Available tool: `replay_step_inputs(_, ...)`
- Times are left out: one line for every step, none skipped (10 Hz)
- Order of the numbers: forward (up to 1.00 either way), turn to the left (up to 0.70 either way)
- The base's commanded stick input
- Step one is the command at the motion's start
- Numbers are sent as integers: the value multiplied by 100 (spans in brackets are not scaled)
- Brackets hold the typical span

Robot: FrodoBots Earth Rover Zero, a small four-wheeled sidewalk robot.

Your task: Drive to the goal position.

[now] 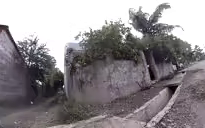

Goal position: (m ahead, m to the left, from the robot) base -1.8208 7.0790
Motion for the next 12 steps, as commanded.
replay_step_inputs(-35,0)
replay_step_inputs(-70,0)
replay_step_inputs(-70,0)
replay_step_inputs(-70,0)
replay_step_inputs(-70,0)
replay_step_inputs(-70,0)
replay_step_inputs(-70,0)
replay_step_inputs(-70,0)
replay_step_inputs(-44,0)
replay_step_inputs(0,0)
replay_step_inputs(0,0)
replay_step_inputs(0,0)
